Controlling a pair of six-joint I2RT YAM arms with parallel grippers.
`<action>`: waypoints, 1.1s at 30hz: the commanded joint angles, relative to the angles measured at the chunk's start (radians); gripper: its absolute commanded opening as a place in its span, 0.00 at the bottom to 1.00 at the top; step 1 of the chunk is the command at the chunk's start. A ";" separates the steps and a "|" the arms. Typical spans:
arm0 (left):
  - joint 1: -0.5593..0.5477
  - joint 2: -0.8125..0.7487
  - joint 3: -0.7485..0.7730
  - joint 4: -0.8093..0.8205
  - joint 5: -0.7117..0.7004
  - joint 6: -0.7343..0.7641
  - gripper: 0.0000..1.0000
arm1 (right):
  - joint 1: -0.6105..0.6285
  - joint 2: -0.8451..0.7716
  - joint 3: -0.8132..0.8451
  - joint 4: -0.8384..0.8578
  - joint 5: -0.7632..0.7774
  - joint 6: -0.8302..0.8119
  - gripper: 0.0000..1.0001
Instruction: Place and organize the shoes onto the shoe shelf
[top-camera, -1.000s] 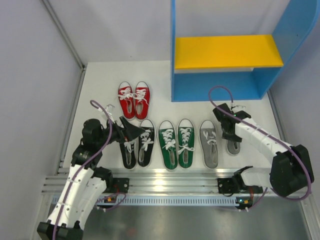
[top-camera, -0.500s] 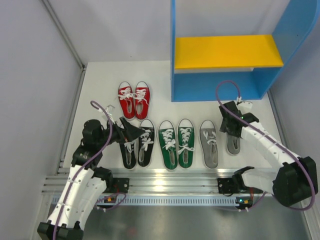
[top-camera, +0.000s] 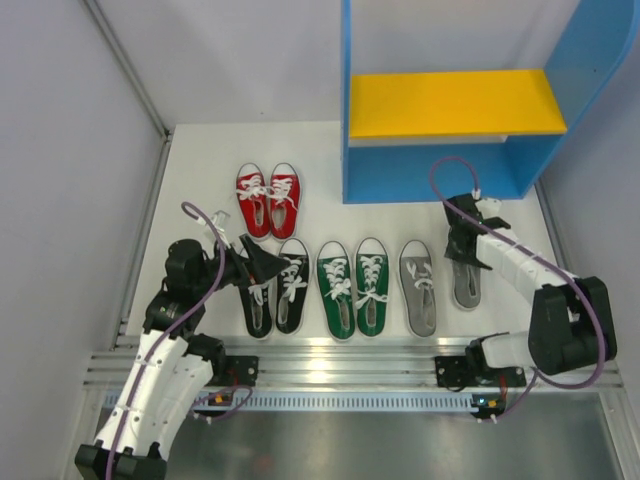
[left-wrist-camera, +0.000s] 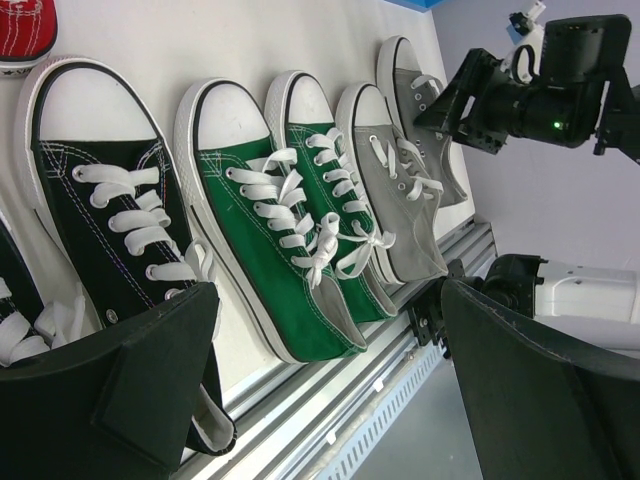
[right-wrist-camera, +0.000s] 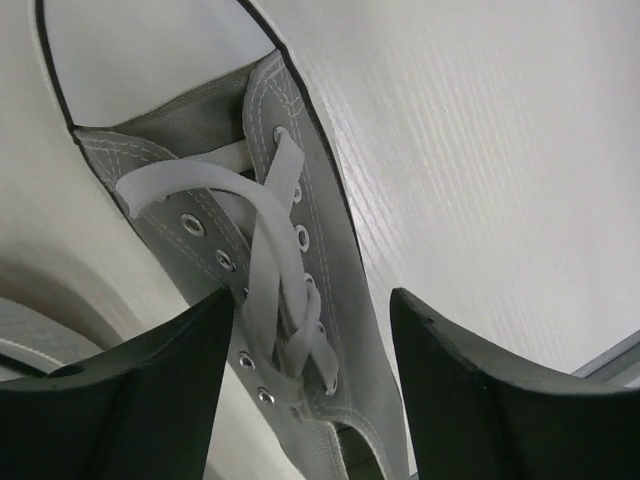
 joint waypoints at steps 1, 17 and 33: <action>-0.004 -0.010 -0.002 0.027 -0.003 0.015 0.98 | -0.044 0.069 0.008 0.105 -0.060 -0.061 0.60; -0.004 -0.025 0.003 0.004 -0.015 0.006 0.98 | -0.098 -0.088 -0.029 0.090 -0.245 -0.097 0.00; -0.004 0.019 0.045 0.006 -0.015 0.007 0.98 | -0.011 -0.584 0.269 -0.361 -0.377 -0.142 0.00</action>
